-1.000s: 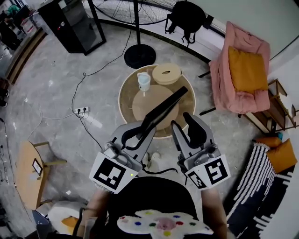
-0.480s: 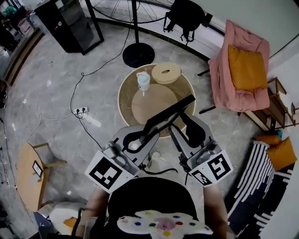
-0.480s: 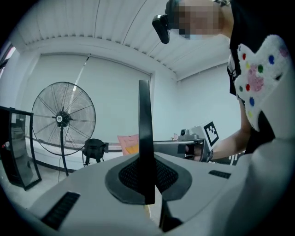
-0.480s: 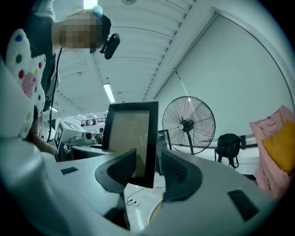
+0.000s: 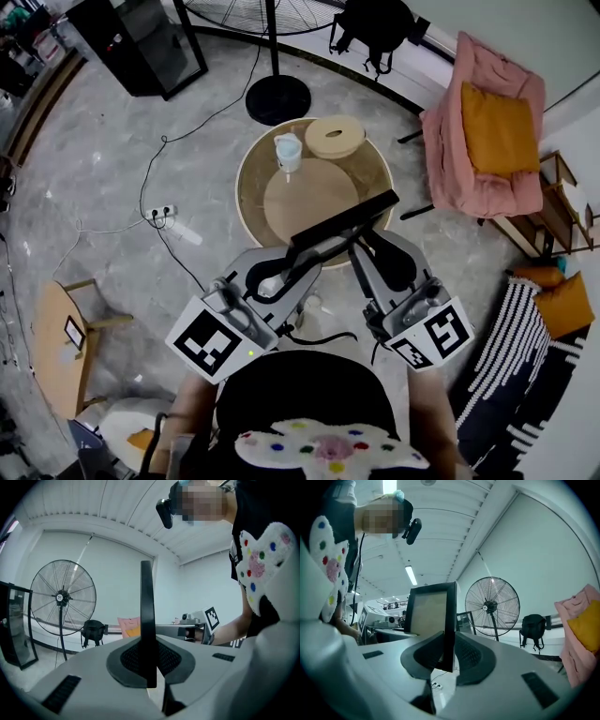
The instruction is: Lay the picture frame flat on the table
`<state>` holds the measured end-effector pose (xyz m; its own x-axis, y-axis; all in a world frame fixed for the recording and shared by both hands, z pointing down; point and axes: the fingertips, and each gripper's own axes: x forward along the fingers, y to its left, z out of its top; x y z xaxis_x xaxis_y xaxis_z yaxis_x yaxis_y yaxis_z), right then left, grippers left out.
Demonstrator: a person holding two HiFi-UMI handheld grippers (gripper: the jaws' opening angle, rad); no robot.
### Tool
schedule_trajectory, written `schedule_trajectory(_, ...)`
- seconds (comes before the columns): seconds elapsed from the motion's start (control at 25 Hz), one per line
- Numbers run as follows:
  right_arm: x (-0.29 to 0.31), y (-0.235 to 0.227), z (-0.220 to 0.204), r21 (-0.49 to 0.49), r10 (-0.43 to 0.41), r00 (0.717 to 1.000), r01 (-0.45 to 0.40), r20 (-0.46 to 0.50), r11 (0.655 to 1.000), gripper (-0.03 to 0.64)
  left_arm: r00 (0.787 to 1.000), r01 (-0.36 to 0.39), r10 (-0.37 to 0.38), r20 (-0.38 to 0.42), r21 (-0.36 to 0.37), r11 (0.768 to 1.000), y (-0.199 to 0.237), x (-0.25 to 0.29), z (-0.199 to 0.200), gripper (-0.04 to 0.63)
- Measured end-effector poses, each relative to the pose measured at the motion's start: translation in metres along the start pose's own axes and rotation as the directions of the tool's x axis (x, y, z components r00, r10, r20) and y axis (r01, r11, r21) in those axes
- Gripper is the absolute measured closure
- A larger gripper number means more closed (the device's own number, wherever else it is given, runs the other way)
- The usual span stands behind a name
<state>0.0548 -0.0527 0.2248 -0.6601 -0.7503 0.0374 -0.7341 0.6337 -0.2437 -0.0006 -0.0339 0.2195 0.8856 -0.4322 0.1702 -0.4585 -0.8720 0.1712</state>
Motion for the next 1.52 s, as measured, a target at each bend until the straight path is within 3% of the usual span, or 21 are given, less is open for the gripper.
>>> schedule_trajectory(0.28,0.001,-0.002,-0.002,0.036,-0.054,0.998,0.055,-0.010,0.998,0.531,0.997,-0.074,0.074,0.001,-0.016,0.997,0.006,0.002,-0.003,0.560)
schedule_trajectory(0.56,-0.004,-0.007,-0.012,0.067,-0.125,0.991,0.127,-0.036,0.990,0.531,0.990,-0.137,0.136,-0.033,-0.030,0.990,0.014,-0.001,-0.010,0.497)
schedule_trajectory(1.04,-0.006,-0.022,-0.037,0.120,-0.258,0.958,0.274,-0.127,0.954,0.531,0.964,-0.256,0.250,-0.094,-0.063,0.965,0.030,-0.009,-0.033,0.469)
schedule_trajectory(1.16,-0.006,-0.023,-0.048,0.121,-0.280,0.947,0.300,-0.160,0.946,0.531,0.961,-0.262,0.253,-0.113,-0.082,0.961,0.032,-0.006,-0.045,0.502)
schedule_trajectory(1.52,0.001,-0.037,-0.095,0.121,-0.295,0.920,0.334,-0.257,0.935,0.531,0.954,-0.259,0.239,-0.183,-0.093,0.961,0.049,0.004,-0.094,0.508)
